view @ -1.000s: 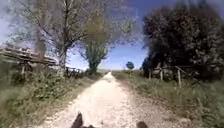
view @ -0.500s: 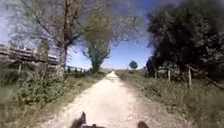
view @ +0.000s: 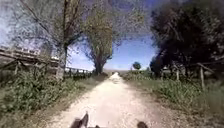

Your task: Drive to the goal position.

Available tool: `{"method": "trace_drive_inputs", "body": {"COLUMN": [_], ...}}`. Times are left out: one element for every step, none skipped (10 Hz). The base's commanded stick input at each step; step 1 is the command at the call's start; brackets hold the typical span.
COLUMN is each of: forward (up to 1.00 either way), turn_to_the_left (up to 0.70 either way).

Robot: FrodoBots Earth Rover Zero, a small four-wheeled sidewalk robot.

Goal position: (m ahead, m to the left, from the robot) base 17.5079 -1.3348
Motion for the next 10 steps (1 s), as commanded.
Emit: {"method": "trace_drive_inputs", "body": {"forward": [0.70, 0.70, 0.70, 0.70, 0.70, 0.70, 0.70, 0.70, 0.70, 0.70], "turn_to_the_left": [0.00, 0.00, 0.00, 0.00, 0.00, 0.00, 0.00, 0.00, 0.00, 0.00]}}
